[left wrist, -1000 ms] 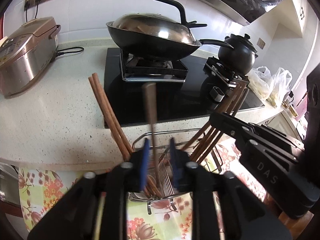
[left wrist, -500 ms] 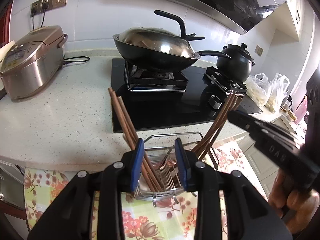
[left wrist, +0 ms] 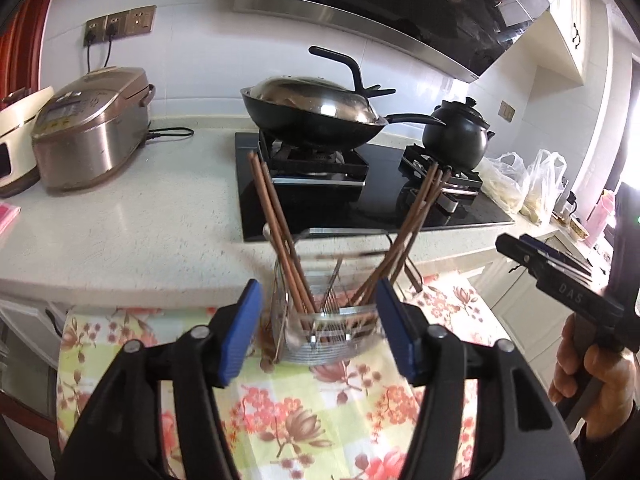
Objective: Organize utensils
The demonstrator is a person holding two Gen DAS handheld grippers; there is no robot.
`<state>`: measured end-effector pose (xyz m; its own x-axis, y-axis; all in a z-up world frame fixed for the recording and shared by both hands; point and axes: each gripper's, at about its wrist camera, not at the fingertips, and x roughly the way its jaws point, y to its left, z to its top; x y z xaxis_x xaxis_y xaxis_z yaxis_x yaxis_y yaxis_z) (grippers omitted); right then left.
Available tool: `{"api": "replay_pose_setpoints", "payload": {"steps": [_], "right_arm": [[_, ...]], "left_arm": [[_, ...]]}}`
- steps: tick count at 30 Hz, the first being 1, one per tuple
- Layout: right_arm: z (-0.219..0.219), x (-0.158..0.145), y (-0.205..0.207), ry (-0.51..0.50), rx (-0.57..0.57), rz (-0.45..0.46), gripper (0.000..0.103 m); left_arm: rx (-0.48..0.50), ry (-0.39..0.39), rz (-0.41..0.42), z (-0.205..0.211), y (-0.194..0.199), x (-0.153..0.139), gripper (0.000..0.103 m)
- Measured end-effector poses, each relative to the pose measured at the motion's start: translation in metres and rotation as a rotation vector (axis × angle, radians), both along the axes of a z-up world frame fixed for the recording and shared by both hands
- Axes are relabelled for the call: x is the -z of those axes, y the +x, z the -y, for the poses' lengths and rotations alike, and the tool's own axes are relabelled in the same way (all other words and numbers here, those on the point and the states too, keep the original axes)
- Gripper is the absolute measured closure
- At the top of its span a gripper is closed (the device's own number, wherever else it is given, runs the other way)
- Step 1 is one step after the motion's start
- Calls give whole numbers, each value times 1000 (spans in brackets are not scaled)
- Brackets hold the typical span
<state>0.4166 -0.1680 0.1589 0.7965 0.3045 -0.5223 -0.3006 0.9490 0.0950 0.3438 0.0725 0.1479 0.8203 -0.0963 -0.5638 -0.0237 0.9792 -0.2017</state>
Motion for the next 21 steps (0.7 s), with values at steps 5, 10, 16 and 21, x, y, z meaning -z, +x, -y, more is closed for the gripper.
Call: {"api": "replay_pose_setpoints", "payload": {"steps": [5, 10, 16, 21], "right_arm": [[5, 29, -30, 13, -4, 18, 27], [5, 59, -60, 13, -19, 84, 20], [14, 102, -81, 62, -20, 69, 19], [8, 123, -90, 21, -29, 87, 19]], "left_arm": [[-8, 17, 21, 7, -27, 27, 35], [-15, 48, 46, 18, -49, 65, 32], [-30, 52, 70, 28, -69, 101, 29], [-30, 71, 102, 34, -76, 114, 22]]}}
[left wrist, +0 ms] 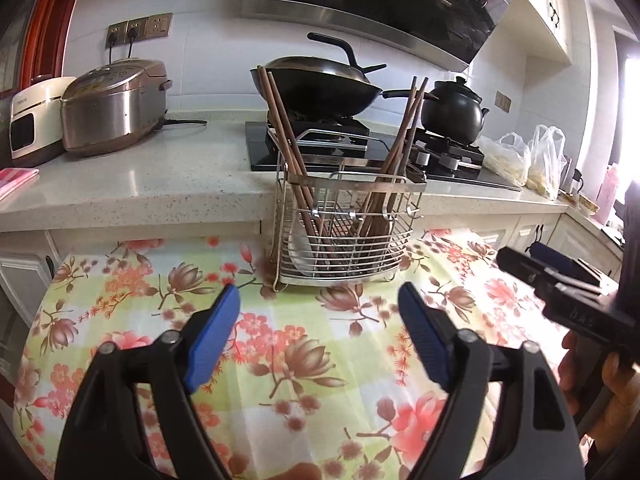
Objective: Organize utensils
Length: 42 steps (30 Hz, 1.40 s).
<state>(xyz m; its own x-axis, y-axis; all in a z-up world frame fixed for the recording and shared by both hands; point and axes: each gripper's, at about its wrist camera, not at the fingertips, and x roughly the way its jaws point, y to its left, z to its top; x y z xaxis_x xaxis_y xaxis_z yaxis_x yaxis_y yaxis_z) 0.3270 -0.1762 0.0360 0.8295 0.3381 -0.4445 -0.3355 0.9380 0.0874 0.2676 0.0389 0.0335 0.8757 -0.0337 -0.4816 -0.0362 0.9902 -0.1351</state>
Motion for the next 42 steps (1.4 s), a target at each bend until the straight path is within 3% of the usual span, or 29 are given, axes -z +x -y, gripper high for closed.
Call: {"api": "replay_pose_setpoints", "payload": {"steps": [12, 42], "right_arm": [[-6, 12, 5, -15, -35, 45, 19], [-11, 24, 6, -25, -60, 31, 19]], "left_arm": [[-7, 16, 20, 2, 3, 11, 8], [13, 19, 13, 2, 5, 22, 6]]}}
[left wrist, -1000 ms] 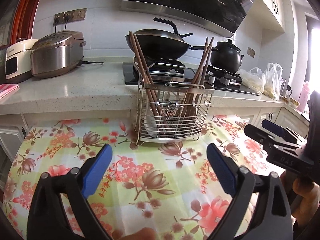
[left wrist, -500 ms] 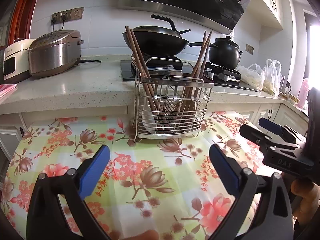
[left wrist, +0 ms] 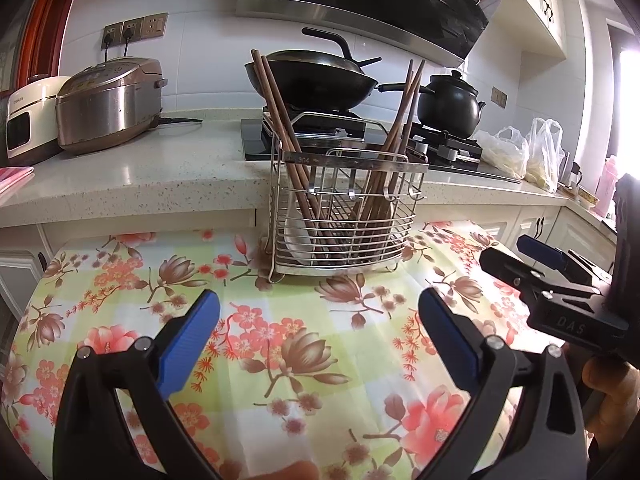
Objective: Organize utensils
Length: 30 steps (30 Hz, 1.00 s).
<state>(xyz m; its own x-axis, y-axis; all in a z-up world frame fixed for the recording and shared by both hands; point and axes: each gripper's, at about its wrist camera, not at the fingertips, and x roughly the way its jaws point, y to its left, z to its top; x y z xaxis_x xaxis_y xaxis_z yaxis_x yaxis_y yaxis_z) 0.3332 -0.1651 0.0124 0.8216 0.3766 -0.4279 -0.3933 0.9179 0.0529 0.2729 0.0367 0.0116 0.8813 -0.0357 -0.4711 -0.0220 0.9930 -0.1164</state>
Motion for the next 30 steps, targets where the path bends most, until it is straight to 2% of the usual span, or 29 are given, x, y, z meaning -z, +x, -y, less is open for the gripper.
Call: {"api": "replay_pose_setpoints", "payload": {"steps": [30], "right_arm": [[-3, 0, -4, -7, -40, 2, 19]], "left_arm": [[1, -4, 0, 0, 0, 0, 6]]}}
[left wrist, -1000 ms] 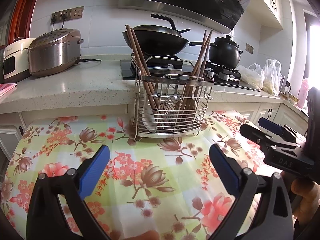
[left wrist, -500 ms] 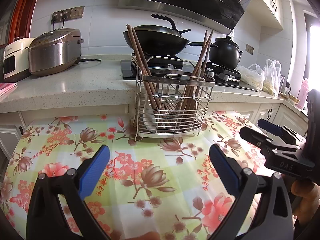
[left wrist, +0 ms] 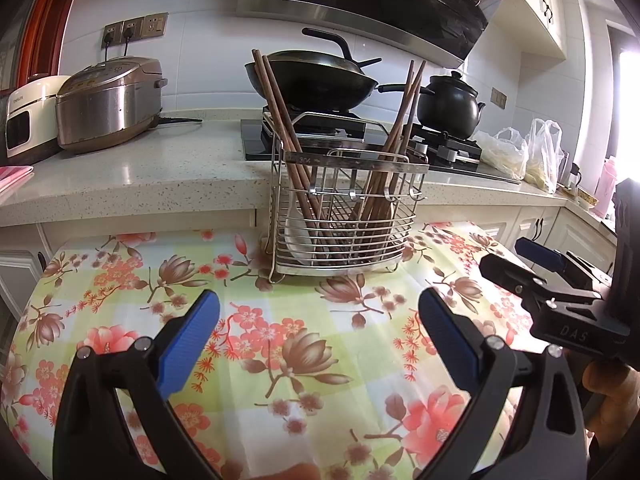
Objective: Organize utensils
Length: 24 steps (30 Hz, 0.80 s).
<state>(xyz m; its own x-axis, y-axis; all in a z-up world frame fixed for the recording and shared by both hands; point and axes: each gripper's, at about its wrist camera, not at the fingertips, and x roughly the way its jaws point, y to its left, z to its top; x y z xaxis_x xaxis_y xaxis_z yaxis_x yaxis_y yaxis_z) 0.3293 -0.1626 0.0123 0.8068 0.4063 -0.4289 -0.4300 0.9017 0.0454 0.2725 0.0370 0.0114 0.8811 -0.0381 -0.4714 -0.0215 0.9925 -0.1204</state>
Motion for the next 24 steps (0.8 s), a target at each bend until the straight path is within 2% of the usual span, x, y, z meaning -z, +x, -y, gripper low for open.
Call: {"api": "replay_pose_setpoints", "payload": {"steps": [24], "right_arm": [[1, 0, 0, 1, 2, -1, 19]], "left_arm": [[0, 0, 0, 0, 0, 1, 6]]}}
